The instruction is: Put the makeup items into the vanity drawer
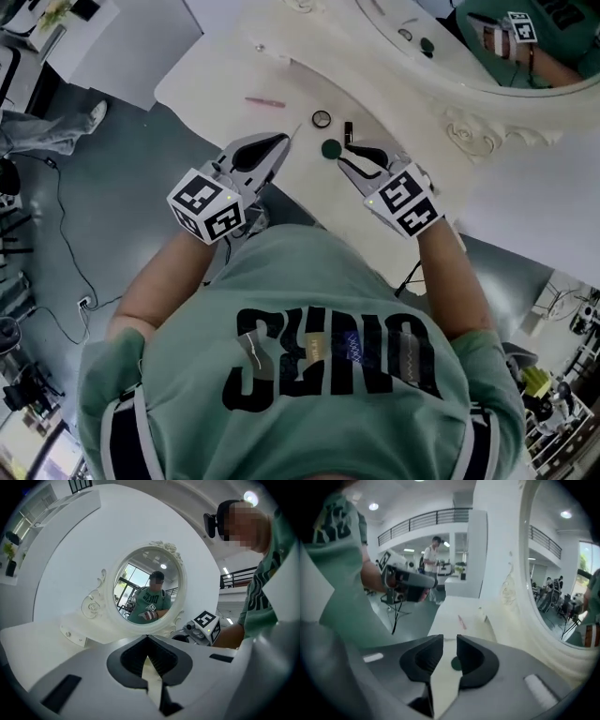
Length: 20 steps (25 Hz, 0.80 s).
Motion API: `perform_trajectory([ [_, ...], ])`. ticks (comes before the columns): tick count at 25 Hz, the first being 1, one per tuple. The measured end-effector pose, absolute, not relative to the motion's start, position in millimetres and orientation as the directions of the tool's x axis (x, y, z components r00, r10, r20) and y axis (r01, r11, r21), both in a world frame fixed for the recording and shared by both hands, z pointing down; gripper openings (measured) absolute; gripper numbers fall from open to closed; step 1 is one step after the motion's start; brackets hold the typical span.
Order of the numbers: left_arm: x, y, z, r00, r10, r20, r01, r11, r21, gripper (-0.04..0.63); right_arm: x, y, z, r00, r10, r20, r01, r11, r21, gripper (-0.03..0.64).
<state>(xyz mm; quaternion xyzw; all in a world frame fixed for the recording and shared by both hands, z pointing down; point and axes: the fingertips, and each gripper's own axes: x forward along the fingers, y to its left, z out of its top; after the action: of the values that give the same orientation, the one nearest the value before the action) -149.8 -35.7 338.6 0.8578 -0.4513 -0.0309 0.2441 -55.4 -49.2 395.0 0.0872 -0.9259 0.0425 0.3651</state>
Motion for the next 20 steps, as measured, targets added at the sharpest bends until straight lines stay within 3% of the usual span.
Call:
perform_trajectory([
  [3,-145,-50,371,0.608,-0.77,0.194,-0.752,-0.48,0.451,-0.002,-68,-57,460,-0.581,-0.112,0.806,-0.154,0.988,0.026,0.107],
  [9,-145,-76,421,0.626,-0.749,0.217,-0.743,-0.488,0.458,0.0,-74,-84,561,-0.423,-0.138,0.896,-0.232,0.972,0.04,0.14],
  [20,-154,-79,449,0.627,-0.741,0.242,-0.732,-0.453,0.509,-0.001,-72,-92,609,-0.317,-0.125,0.94,-0.335,0.942,0.012,0.132],
])
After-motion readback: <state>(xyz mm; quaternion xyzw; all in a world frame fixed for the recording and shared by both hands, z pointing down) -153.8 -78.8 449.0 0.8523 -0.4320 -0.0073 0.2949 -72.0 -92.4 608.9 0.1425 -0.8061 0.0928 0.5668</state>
